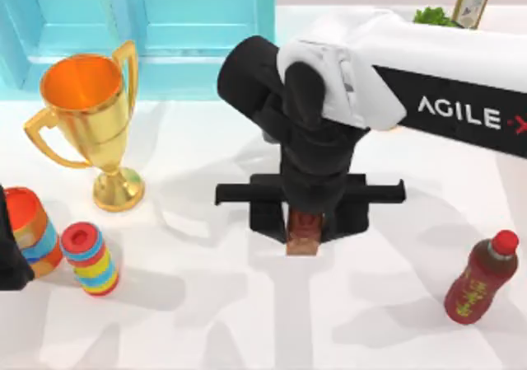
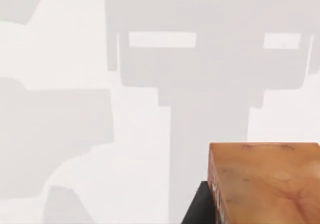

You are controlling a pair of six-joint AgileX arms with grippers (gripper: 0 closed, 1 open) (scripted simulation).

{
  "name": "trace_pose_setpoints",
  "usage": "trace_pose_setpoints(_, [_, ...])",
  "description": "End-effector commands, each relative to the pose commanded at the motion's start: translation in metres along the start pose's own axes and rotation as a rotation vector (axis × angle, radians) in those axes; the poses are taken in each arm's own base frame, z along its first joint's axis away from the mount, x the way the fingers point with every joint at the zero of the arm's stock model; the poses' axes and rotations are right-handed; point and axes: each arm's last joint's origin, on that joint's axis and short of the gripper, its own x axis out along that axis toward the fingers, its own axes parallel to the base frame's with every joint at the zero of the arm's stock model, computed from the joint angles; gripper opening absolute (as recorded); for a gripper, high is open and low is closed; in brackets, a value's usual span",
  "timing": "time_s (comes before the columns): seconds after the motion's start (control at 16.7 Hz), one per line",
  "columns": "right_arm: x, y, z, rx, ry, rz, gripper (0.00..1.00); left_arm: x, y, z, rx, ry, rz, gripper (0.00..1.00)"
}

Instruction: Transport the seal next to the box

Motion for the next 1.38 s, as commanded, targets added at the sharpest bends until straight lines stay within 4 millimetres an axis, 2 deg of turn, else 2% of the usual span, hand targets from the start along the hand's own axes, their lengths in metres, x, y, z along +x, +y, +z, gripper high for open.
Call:
trace_pose_setpoints(0.18, [-0.029, -0.042, 0.041, -0.008, -0.039, 0.011, 0.00, 0.000, 0.000, 0.000, 0.000, 0.000, 0.000, 1.00])
trace_pose_setpoints(0.42, [-0.056, -0.122, 0.090, -0.014, -0.049, -0.012, 0.00, 0.000, 0.000, 0.000, 0.000, 0.000, 0.000, 1.00])
trace_pose_setpoints(0.6, [-0.068, -0.185, 0.112, -0.013, -0.024, -0.029, 0.00, 0.000, 0.000, 0.000, 0.000, 0.000, 0.000, 1.00])
trace_pose_setpoints(0.78, [-0.070, -0.232, 0.122, -0.004, 0.016, -0.032, 0.00, 0.000, 0.000, 0.000, 0.000, 0.000, 0.000, 1.00])
trace_pose_setpoints(0.96, [-0.069, -0.252, 0.125, 0.003, 0.038, -0.030, 0.00, 0.000, 0.000, 0.000, 0.000, 0.000, 0.000, 1.00])
trace_pose_setpoints(1.26, [-0.069, -0.251, 0.125, 0.002, 0.035, -0.031, 0.00, 0.000, 0.000, 0.000, 0.000, 0.000, 0.000, 1.00])
trace_pose_setpoints(1.38, [-0.061, -0.252, 0.125, 0.005, 0.032, -0.032, 0.00, 0.000, 0.000, 0.000, 0.000, 0.000, 0.000, 1.00])
